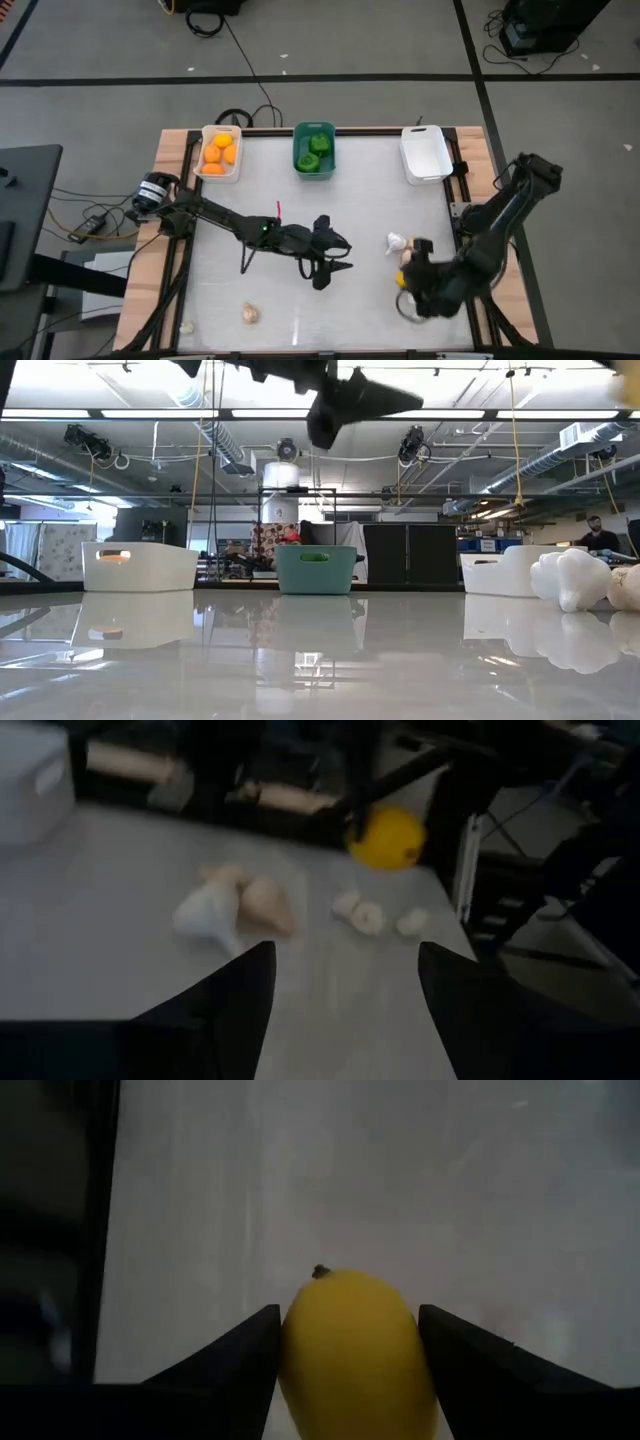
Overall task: Sort produce into baskets
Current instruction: Put the yellow lemon into the left white bin
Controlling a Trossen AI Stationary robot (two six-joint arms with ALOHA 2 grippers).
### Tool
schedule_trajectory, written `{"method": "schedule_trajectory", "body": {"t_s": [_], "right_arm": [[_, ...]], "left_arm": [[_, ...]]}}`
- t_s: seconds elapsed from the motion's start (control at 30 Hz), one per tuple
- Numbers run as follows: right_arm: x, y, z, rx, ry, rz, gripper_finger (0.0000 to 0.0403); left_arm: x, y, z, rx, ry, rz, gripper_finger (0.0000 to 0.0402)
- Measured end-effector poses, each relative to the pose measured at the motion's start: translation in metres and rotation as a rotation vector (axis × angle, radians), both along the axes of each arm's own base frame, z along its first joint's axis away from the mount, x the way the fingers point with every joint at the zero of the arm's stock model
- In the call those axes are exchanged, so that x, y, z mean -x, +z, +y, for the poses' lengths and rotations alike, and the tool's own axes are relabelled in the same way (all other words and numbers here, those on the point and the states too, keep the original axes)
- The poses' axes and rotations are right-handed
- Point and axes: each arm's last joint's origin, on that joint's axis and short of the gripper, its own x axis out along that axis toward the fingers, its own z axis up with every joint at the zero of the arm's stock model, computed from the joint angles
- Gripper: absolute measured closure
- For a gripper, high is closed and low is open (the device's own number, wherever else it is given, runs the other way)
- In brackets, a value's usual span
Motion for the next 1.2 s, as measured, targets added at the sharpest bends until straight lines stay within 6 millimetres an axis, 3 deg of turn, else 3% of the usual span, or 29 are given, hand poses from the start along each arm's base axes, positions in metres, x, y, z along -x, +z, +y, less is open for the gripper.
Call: {"method": "schedule_trajectory", "body": {"t_s": [0.13,0.3,0.4,0.57,0.7,0.9,1.2], "right_arm": [[-0.009,0.029,-0.024,-0.057,-0.153,-0.238,0.0160],[-0.017,0.059,-0.045,-0.017,-0.155,-0.464,0.0160],[-0.023,0.064,-0.053,0.032,-0.123,-0.491,0.0160],[-0.038,0.064,-0.062,0.025,-0.066,-0.489,0.0160],[-0.048,0.070,-0.066,-0.004,-0.072,-0.556,0.0160],[-0.054,0.083,-0.078,-0.097,-0.171,-0.674,0.0160],[-0.056,0.092,-0.092,-0.237,-0.312,-0.741,0.0160]], "left_arm": [[-0.002,0.005,0.002,0.025,0.030,-0.056,0.0117],[-0.006,0.007,0.016,0.244,0.106,-0.052,0.0071],[-0.009,0.012,0.026,0.355,0.066,-0.083,0.0042],[-0.012,0.028,0.036,0.399,0.009,-0.234,0.0008],[-0.012,0.036,0.041,0.377,-0.038,-0.320,0.0004],[-0.012,0.038,0.040,0.212,-0.073,-0.366,0.0005],[-0.011,0.047,0.044,0.115,-0.004,-0.484,0.0005]]}}
